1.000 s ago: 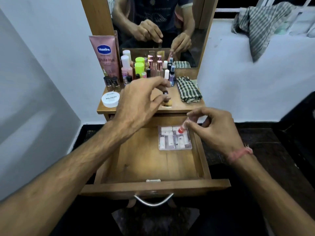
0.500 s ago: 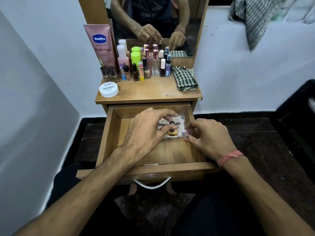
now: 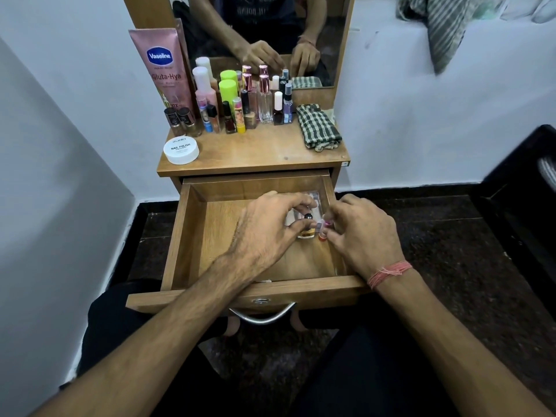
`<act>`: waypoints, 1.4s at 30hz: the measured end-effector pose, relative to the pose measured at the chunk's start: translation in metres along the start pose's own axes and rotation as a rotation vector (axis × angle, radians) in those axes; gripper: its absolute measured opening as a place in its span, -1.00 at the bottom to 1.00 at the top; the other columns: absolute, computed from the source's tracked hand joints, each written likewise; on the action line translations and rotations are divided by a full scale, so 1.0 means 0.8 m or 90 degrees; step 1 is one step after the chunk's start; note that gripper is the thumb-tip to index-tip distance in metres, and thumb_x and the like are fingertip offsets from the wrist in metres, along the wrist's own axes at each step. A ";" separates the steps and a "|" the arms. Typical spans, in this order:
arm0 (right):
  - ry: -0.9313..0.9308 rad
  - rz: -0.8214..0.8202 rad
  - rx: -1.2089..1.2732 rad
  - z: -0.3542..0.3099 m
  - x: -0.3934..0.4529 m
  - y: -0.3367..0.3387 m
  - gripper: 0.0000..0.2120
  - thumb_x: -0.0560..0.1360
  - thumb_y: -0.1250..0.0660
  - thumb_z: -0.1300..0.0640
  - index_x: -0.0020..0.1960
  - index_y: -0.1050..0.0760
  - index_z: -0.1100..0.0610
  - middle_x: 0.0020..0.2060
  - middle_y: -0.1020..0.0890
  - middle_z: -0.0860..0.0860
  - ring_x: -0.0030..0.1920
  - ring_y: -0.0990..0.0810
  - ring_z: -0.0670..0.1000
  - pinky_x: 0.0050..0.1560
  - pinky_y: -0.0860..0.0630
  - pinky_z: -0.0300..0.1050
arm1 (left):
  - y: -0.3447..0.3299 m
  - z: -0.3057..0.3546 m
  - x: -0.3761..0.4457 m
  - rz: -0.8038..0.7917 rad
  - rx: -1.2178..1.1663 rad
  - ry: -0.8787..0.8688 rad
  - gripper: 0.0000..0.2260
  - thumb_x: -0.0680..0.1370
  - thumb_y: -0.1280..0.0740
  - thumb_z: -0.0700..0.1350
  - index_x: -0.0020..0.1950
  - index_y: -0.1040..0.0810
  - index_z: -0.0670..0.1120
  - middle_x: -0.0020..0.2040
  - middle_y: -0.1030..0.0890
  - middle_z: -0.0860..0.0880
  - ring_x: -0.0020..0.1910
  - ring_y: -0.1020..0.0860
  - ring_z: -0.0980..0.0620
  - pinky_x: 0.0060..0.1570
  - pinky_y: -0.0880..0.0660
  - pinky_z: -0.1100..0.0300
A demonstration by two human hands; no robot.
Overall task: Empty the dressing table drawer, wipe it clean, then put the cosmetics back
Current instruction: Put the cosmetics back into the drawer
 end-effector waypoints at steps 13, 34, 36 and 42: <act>-0.003 0.000 0.039 0.000 -0.003 0.001 -0.79 0.52 -0.57 -0.08 0.09 -0.63 -0.09 0.07 -0.62 -0.13 0.08 -0.61 -0.05 -0.02 -0.56 -0.12 | -0.010 0.007 -0.001 0.025 -0.002 -0.027 -0.72 0.59 -0.57 0.17 0.29 -0.71 0.22 0.09 -0.76 0.28 0.20 -0.66 0.20 0.17 -0.63 0.07; 0.045 -0.073 0.131 0.001 0.019 0.030 -0.60 0.44 -0.61 -0.11 0.23 -0.60 -0.16 0.08 -0.63 -0.20 -0.02 -0.59 -0.09 0.01 -0.57 -0.04 | 0.031 -0.004 0.019 0.020 0.028 -0.080 -0.59 0.55 -0.49 0.22 0.38 -0.67 0.15 0.24 -0.71 0.22 0.22 -0.62 0.17 0.20 -0.63 0.07; 0.075 0.005 0.184 -0.006 0.040 0.050 -0.71 0.47 -0.59 -0.02 0.17 -0.66 -0.10 0.02 -0.69 -0.19 -0.13 -0.60 -0.13 -0.01 -0.63 -0.02 | 0.057 -0.015 0.041 0.062 0.029 -0.062 -0.64 0.59 -0.41 0.19 0.35 -0.69 0.13 0.20 -0.71 0.21 0.21 -0.60 0.17 0.24 -0.62 0.02; 0.114 0.218 0.245 -0.048 0.141 0.088 -0.85 0.60 -0.47 0.10 0.15 -0.74 0.00 0.03 -0.75 -0.12 -0.17 -0.63 -0.17 0.01 -0.56 -0.33 | 0.125 -0.035 0.140 0.214 0.112 0.000 -0.76 0.67 -0.45 0.15 0.31 -0.71 0.16 0.09 -0.58 0.15 0.04 -0.54 0.17 -0.06 -0.57 0.18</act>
Point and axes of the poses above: each hand's wrist, its own x-axis towards the middle knuckle, its own y-axis out of the back of the hand, z = x × y, the point moved 2 cm from there along x, towards the middle knuckle
